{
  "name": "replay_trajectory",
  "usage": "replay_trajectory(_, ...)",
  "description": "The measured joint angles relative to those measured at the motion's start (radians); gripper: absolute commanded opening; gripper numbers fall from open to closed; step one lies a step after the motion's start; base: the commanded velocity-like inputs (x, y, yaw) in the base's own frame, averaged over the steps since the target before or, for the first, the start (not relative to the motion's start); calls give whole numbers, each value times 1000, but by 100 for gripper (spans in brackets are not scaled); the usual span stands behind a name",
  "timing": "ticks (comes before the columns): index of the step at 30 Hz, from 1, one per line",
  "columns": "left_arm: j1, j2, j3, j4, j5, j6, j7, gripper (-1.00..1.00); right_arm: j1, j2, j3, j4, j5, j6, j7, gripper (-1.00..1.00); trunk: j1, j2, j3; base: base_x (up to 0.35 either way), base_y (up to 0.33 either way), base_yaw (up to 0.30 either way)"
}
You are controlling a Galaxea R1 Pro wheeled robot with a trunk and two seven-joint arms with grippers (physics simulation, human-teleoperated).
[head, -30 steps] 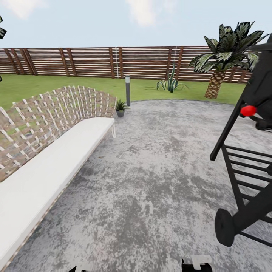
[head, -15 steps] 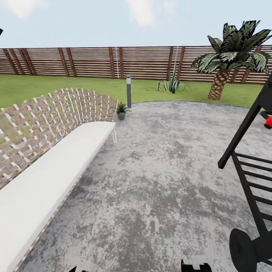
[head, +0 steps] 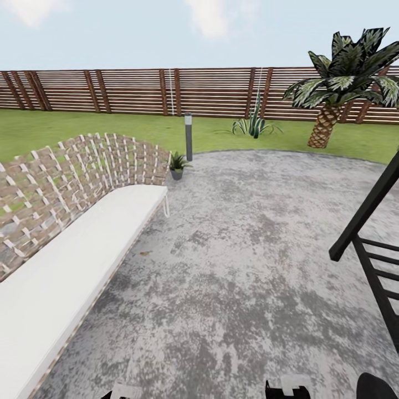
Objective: Pick up the pesticide atomizer in the garden and spray insectifuge to fully cover both potted plants in the garden.
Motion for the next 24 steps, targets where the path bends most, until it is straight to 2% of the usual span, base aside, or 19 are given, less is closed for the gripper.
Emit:
replay_trajectory(11, 0, 0, 0, 0, 0, -1, 0, -100, 0, 0, 0, 0, 0, 0, 0, 100, 0, 0, 0, 336, 0, -7)
replay_trajectory(24, 0, 0, -1, 0, 0, -1, 0, -100, 0, 0, 0, 0, 0, 0, 0, 100, 0, 0, 0, 336, 0, -256)
